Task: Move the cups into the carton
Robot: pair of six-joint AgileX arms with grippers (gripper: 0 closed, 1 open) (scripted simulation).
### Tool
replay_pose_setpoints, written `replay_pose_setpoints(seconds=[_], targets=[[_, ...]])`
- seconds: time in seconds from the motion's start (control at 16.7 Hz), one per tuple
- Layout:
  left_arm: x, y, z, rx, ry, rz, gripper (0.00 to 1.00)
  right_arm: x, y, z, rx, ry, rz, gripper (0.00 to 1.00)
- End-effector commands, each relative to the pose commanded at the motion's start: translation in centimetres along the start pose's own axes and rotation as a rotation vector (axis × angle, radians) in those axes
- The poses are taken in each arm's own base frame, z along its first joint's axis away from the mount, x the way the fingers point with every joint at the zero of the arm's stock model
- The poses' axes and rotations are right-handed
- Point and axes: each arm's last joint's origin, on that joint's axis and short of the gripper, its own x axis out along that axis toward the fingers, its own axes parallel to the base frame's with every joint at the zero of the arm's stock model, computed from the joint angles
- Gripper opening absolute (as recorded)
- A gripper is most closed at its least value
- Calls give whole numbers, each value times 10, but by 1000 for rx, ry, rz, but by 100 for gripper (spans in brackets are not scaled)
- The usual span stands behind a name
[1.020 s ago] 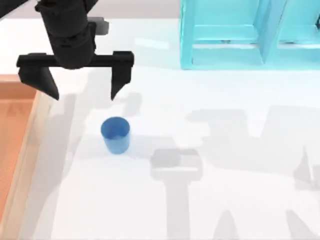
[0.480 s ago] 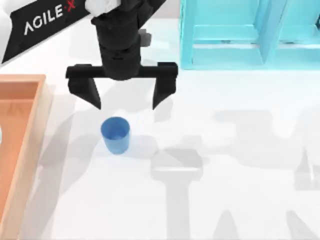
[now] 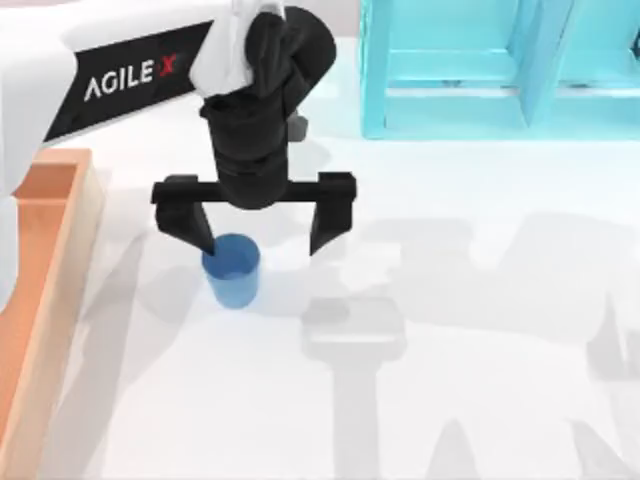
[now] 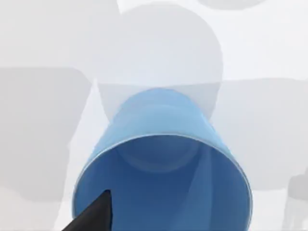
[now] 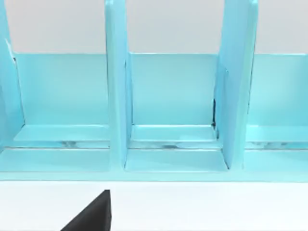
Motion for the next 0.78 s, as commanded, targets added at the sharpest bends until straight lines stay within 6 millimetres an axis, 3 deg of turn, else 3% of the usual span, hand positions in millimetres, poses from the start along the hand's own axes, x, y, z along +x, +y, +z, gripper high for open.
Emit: replay_pose_setpoints(seconds=[0.24, 0.48, 0.78], targets=[[34, 1, -3, 0, 2, 1, 100, 0, 0, 0, 0, 0, 0, 100], [36, 1, -3, 0, 3, 2, 100, 0, 0, 0, 0, 0, 0, 100], [36, 1, -3, 0, 3, 2, 62, 0, 0, 0, 0, 0, 0, 100]])
